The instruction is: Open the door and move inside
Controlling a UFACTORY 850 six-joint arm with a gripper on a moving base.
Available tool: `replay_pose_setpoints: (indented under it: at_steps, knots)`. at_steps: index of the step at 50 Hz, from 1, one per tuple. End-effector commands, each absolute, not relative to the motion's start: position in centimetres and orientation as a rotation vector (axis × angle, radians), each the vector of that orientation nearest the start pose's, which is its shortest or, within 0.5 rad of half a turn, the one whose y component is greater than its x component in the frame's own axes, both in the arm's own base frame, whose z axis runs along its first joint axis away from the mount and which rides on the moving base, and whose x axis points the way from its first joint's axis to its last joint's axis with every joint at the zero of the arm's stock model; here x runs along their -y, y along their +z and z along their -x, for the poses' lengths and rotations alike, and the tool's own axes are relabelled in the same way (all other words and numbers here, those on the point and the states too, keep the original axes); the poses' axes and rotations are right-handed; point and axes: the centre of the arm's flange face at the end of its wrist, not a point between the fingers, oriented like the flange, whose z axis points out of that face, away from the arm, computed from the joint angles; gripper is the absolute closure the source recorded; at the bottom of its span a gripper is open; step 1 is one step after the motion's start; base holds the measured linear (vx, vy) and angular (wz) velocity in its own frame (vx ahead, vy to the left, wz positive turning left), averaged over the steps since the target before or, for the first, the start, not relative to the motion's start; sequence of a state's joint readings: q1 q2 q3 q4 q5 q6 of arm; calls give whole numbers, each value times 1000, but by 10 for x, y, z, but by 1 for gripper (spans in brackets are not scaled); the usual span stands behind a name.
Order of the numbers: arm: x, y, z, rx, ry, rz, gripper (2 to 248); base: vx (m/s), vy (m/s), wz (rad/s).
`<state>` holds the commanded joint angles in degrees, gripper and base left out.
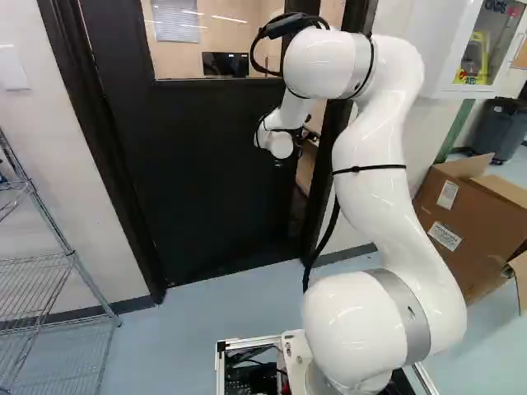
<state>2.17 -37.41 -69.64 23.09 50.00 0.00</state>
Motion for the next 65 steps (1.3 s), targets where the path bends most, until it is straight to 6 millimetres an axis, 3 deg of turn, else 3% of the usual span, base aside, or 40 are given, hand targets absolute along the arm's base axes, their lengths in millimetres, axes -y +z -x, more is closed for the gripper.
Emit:
replay_pose_setpoints:
  at_steps: [10, 19, 42, 65]
  knots:
    - [-6, 375, -692, -571, -2060, 2339, 3, 0, 0, 0]
    - [-8, 376, -690, -568, -2058, 2341, 3, 0, 0, 0]
    - [-11, 383, -649, -529, -2020, 2382, 3, 0, 0, 0]
    - [-53, 390, -618, -161, -1975, 2393, 3, 0, 0, 0]
